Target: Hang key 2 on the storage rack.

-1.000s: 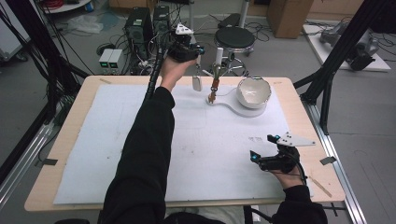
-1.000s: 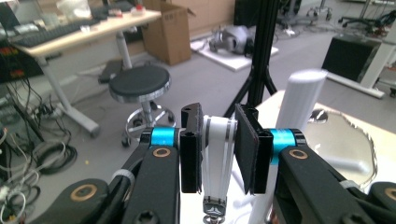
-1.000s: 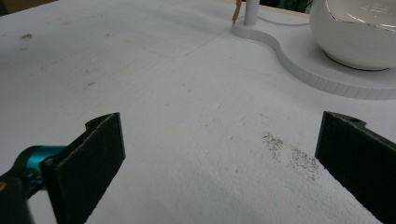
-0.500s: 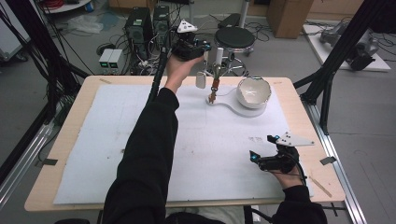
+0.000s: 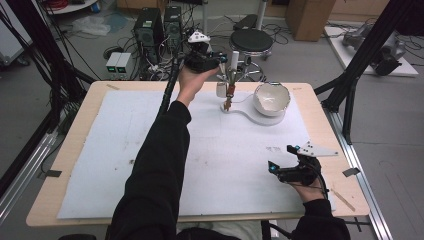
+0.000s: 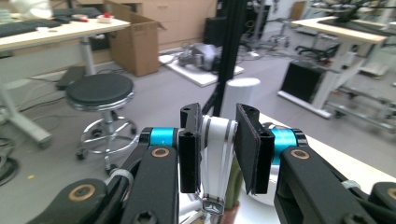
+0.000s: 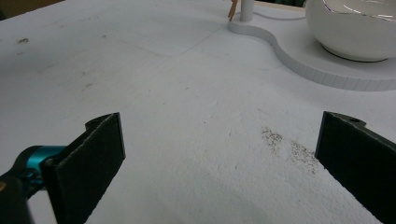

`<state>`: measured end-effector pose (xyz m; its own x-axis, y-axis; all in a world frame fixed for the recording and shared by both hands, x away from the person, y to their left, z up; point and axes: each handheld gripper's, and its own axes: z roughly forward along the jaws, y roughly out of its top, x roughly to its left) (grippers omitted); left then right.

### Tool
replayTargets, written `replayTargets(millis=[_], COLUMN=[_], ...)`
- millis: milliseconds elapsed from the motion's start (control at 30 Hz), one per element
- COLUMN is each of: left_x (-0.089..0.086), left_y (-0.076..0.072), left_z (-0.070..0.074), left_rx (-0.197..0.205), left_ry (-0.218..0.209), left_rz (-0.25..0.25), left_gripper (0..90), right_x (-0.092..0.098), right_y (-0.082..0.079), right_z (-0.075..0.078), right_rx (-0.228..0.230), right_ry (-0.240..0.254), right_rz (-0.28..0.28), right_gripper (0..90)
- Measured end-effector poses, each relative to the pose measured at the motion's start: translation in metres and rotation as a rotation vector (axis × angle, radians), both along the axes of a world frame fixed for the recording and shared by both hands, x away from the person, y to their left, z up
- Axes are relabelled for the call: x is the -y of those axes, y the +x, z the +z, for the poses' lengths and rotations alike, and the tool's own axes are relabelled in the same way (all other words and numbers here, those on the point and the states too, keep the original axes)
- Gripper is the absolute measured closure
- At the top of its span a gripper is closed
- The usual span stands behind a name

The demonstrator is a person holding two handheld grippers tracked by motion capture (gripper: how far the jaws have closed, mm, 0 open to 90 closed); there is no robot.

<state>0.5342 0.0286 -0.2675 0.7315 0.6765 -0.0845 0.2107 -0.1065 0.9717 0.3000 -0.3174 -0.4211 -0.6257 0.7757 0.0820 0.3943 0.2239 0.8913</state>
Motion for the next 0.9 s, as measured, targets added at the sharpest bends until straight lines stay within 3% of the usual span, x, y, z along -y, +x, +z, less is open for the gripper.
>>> replayTargets(millis=[100,200,300,400,500,767,900], left_x=[-0.005,-0.011,-0.015,-0.020,-0.024,-0.039,-0.049], left_y=[-0.002,-0.002,-0.004,-0.002,-0.002,-0.015,-0.023], left_z=[-0.004,-0.003,0.001,0.000,-0.003,-0.006,-0.009], left_rx=[-0.006,-0.019,-0.022,-0.078,-0.147,-0.131,-0.129], left_ry=[-0.031,-0.058,-0.043,-0.003,0.041,0.062,0.094], left_rz=[0.003,0.033,0.066,0.057,0.033,0.024,0.030], left_gripper=[67.9,49.2,33.2,14.4,3.3,1.7,1.7], right_x=[0.000,0.001,0.003,0.007,0.008,0.006,0.006], right_y=[0.000,0.001,0.001,0.002,0.001,0.002,0.002], right_z=[-0.001,-0.002,-0.002,-0.001,-0.001,-0.002,-0.004], right_rx=[-0.009,-0.019,-0.027,-0.026,-0.026,-0.025,-0.025], right_ry=[0.005,0.023,0.046,0.072,0.079,0.065,0.057], right_rz=[-0.010,-0.015,-0.028,-0.038,-0.039,-0.031,-0.028], right_gripper=[0.5,0.5,0.5,0.5,0.5,0.5,0.5])
